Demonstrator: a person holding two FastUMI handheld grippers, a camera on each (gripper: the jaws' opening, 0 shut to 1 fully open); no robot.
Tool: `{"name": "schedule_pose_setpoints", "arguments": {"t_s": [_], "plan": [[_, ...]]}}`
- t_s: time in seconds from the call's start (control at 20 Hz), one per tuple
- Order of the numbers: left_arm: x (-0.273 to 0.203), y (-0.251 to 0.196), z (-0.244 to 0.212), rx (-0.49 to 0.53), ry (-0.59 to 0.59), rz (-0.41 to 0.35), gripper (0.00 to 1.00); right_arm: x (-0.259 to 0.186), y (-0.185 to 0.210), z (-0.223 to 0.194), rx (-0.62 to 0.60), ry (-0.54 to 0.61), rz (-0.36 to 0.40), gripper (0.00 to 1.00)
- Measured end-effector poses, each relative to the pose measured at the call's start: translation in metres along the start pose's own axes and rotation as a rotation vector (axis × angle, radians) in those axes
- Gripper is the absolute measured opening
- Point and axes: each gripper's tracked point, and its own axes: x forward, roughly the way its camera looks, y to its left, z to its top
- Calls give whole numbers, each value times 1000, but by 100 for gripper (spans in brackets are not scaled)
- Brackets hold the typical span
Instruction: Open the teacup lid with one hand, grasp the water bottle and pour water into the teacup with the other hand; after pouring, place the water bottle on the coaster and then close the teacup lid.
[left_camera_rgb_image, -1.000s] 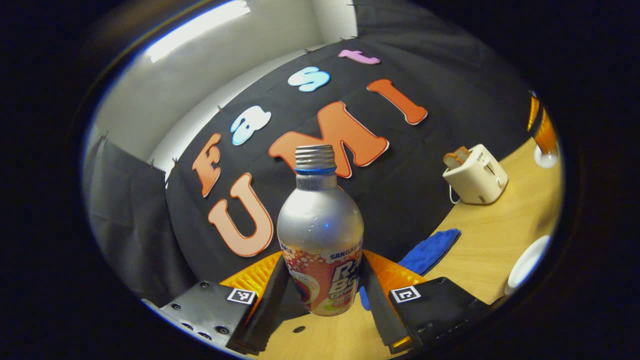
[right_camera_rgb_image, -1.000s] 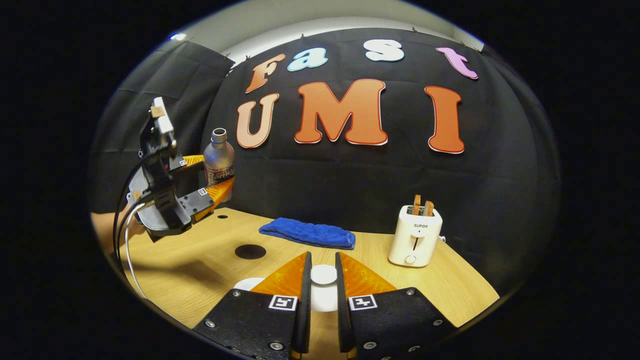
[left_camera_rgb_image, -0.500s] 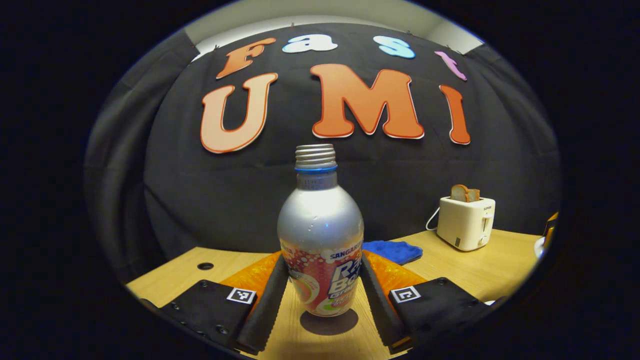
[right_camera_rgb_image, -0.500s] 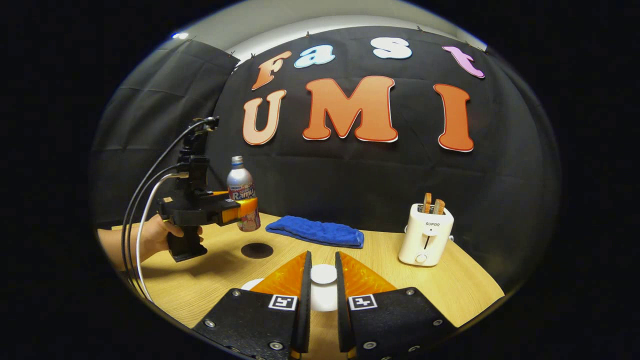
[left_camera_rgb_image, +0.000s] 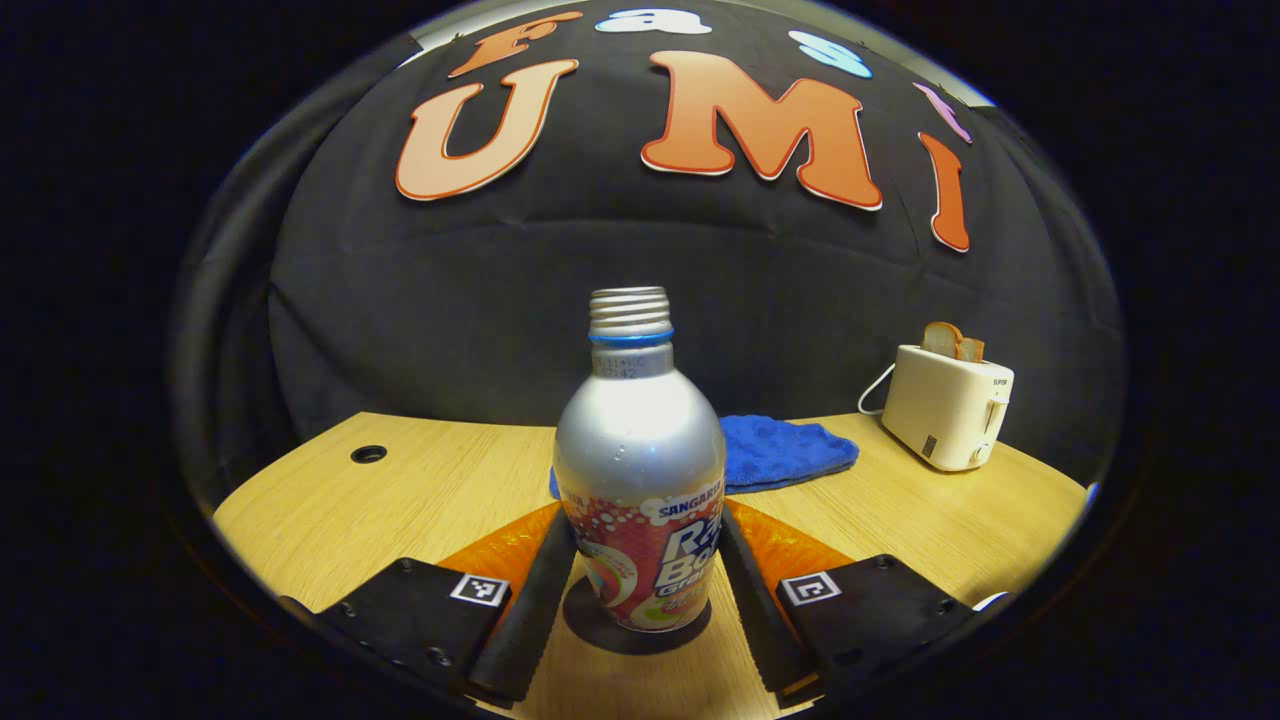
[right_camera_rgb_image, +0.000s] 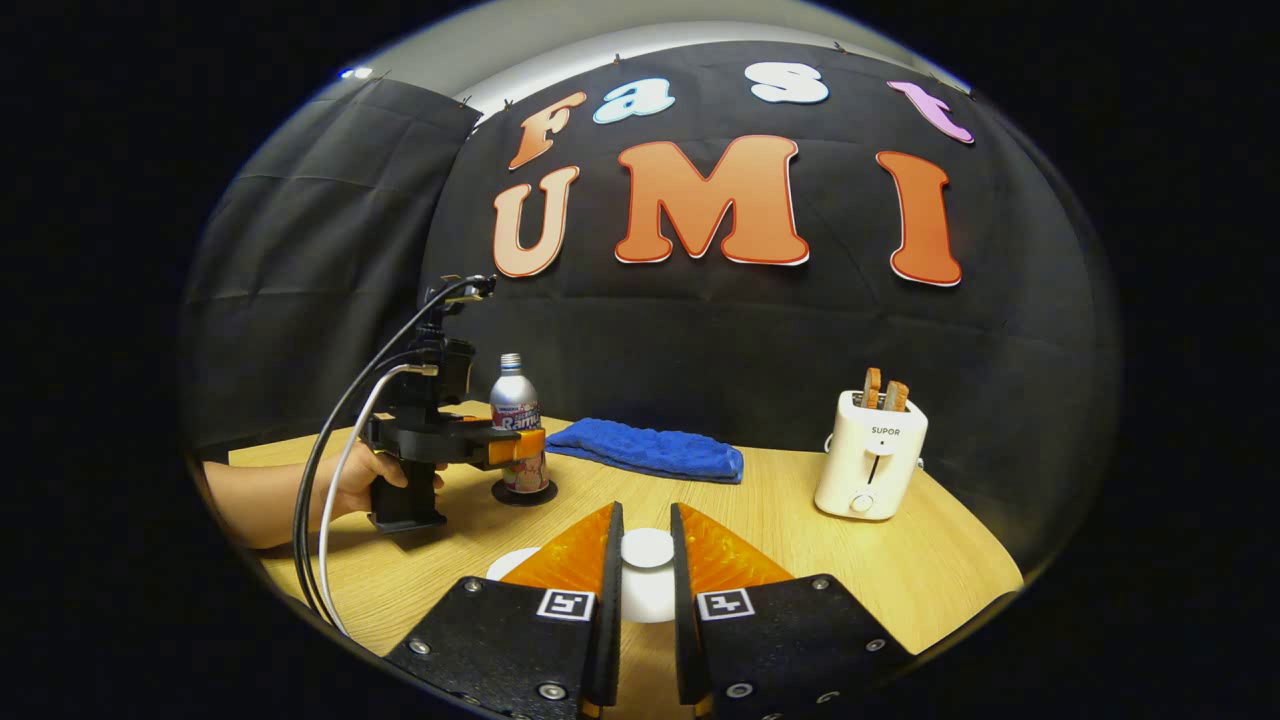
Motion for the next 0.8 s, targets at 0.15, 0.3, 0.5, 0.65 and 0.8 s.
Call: {"name": "schedule_pose_setpoints", "arguments": {"t_s": [0.15,0.3,0.5,0.65,0.8], "plan": [[1,0,-5,-19,3,-3,83,5,10,-2,-2,9,23,23],[-5,-1,-12,-7,39,-14,88,13,21,-3,-4,15,46,23],[-26,3,-9,46,22,-3,98,23,39,-14,-11,37,84,23],[-39,2,-8,80,10,-5,98,30,52,-24,-13,62,110,19],[-50,2,-11,87,15,-13,98,34,61,-32,-20,73,128,23]]}}
